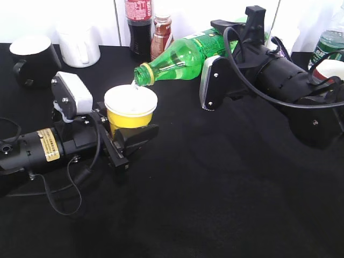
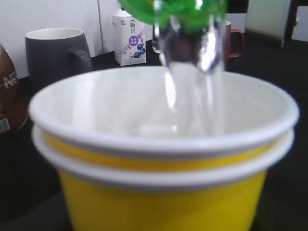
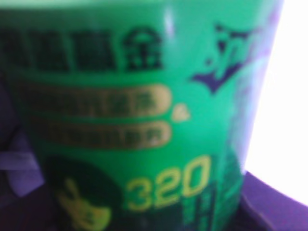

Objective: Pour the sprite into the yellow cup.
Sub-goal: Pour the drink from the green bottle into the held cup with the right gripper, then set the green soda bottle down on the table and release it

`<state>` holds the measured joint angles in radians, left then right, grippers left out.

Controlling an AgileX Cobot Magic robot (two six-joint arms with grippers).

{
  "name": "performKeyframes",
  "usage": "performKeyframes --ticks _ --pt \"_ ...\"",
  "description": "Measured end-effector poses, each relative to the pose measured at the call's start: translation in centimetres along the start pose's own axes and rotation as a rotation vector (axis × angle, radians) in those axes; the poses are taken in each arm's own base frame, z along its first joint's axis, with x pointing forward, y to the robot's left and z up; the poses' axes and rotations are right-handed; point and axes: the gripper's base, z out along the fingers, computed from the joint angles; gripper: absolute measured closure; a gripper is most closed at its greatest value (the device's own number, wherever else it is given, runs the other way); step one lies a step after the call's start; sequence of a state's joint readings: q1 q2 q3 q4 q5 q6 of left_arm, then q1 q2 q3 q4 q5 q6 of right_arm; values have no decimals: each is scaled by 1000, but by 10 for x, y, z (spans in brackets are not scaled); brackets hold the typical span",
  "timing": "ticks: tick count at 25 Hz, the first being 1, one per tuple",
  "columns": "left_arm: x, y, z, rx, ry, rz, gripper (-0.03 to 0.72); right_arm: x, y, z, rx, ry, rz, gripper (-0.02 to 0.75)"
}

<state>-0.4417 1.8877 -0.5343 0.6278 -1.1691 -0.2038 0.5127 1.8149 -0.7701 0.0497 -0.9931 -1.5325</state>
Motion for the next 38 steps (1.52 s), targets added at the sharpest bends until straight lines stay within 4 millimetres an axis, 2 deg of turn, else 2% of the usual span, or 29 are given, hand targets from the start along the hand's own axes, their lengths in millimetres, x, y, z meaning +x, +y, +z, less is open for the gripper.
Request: performKeyframes --ticks 9,13,16,18,21,23,25,28,30,34,38 --pt "-2 0 0 5 -23 0 252 0 0 0 4 0 40 310" --pt "-2 0 0 5 -25 0 252 0 0 0 4 -1 224 310" --pt "-2 0 0 4 -26 0 252 0 0 0 4 0 513 310" --pt "-3 1 0 -11 -29 -7 252 0 0 0 5 1 824 310" --pt "-5 15 -1 -160 -58 -50 252 0 0 0 6 1 1417 310" --pt "-6 28 -5 -310 -80 -56 252 1 0 0 5 4 1593 310" --pt "-10 46 -9 -467 -115 -90 252 1 0 0 5 5 1619 311" --pt "-10 82 -2 -570 -159 -97 252 1 0 0 4 6 1620 311" --pt "-7 103 7 -598 -179 -90 252 1 0 0 4 6 1608 311" --pt "-15 134 38 -599 -248 -52 252 1 0 0 5 7 1602 311" --pt "-4 157 61 -603 -220 -54 252 1 0 0 5 7 1556 311"
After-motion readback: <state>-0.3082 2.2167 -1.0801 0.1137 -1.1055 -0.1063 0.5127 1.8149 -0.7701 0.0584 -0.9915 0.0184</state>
